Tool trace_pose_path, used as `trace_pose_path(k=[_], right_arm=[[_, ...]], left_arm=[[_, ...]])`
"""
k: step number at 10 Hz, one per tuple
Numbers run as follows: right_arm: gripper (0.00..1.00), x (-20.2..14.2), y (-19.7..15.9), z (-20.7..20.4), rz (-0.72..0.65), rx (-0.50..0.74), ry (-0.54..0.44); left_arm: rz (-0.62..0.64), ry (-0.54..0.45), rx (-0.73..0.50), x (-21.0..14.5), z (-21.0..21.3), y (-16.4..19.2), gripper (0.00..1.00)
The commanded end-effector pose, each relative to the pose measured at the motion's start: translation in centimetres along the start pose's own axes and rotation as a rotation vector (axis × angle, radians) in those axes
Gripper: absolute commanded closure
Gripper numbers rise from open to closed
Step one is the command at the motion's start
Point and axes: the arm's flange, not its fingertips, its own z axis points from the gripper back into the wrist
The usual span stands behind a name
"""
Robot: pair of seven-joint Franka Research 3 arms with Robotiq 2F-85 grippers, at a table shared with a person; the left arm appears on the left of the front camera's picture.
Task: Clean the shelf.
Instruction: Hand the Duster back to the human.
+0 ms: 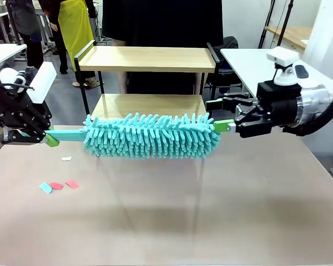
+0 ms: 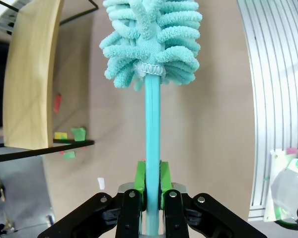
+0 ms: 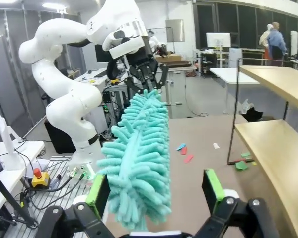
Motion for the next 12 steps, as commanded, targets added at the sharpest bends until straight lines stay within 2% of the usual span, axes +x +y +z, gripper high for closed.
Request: trace_pose_path(k=[1,7,12], right_arm=[[0.00,-2.1,3.6,-1.3,-0.036,0.042,-0.010],[0.00,-5.2,4.5,-4.3,-0.055,0.122,0.048],[0.00,-6.1,3.8,-5.2,-0.052,0.130,-0.014]], left_arm=[[0.005,-0.027,-0.002,0.0,0.1,0.0,0.87],[0.005,-0.027,-0.002,0.0,0.1,0.0,0.87],[0.005,-0.027,-0.002,0.0,0.1,0.0,0.87]])
